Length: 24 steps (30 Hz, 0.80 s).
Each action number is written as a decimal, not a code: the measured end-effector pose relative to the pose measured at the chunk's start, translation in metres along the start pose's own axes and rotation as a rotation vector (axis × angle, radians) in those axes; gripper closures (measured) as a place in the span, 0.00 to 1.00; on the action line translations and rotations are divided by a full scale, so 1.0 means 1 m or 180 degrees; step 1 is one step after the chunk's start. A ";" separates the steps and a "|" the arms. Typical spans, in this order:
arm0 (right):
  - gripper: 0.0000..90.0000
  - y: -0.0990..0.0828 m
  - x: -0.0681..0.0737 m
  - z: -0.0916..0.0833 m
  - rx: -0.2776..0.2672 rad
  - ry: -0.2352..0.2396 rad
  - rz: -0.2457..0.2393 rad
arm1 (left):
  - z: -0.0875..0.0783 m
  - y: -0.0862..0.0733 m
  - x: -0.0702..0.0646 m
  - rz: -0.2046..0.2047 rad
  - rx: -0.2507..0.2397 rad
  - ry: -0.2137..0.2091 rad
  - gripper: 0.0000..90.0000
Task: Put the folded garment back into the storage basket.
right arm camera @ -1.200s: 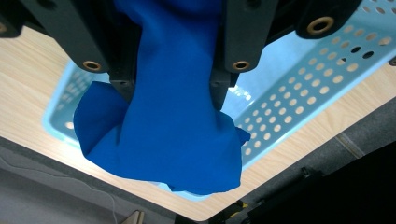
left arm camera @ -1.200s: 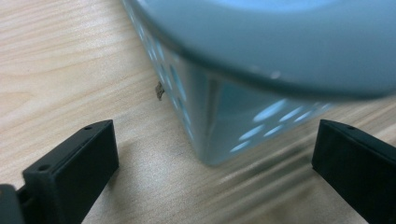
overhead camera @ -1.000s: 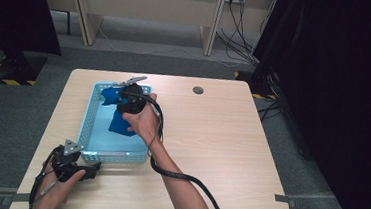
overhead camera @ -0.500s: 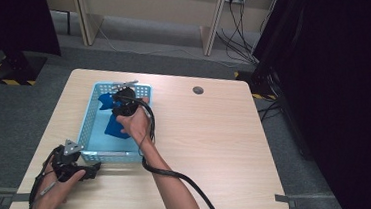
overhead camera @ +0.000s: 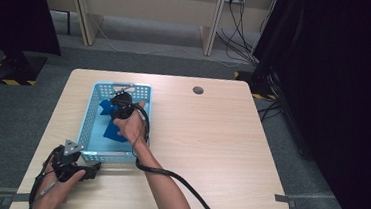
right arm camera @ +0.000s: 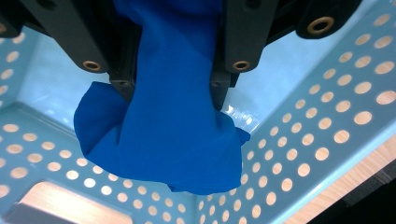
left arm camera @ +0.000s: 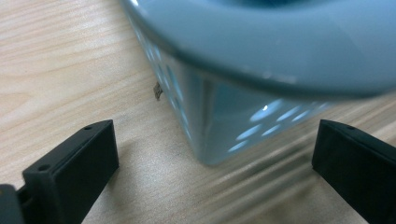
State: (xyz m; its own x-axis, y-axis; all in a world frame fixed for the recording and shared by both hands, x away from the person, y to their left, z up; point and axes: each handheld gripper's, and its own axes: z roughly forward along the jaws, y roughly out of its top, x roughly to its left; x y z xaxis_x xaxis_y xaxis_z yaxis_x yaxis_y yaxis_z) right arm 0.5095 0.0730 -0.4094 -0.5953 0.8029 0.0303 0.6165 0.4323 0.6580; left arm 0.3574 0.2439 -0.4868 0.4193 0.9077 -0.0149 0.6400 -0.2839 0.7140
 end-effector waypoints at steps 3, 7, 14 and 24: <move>0.74 0.000 0.002 0.004 0.0025 0.0010 0.0012 | 0.000 0.000 0.000 -0.0001 0.0000 0.0000 0.00; 0.73 -0.001 0.002 0.009 0.0067 0.0021 0.0031 | 0.000 0.000 0.000 0.0001 0.0001 -0.0001 0.00; 0.64 -0.003 0.000 0.014 0.0149 0.0046 0.0075 | 0.000 0.000 0.000 -0.0003 0.0000 -0.0003 0.00; 0.44 0.000 -0.002 0.007 0.0129 0.0065 0.0091 | 0.000 0.000 0.000 0.0001 0.0000 -0.0001 0.00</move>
State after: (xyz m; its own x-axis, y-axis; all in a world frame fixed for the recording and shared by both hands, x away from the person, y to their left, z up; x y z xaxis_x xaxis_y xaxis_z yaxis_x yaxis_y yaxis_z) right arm 0.5148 0.0742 -0.4145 -0.5873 0.8068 0.0644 0.6537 0.4259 0.6255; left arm 0.3574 0.2439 -0.4868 0.4198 0.9075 -0.0148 0.6399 -0.2843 0.7139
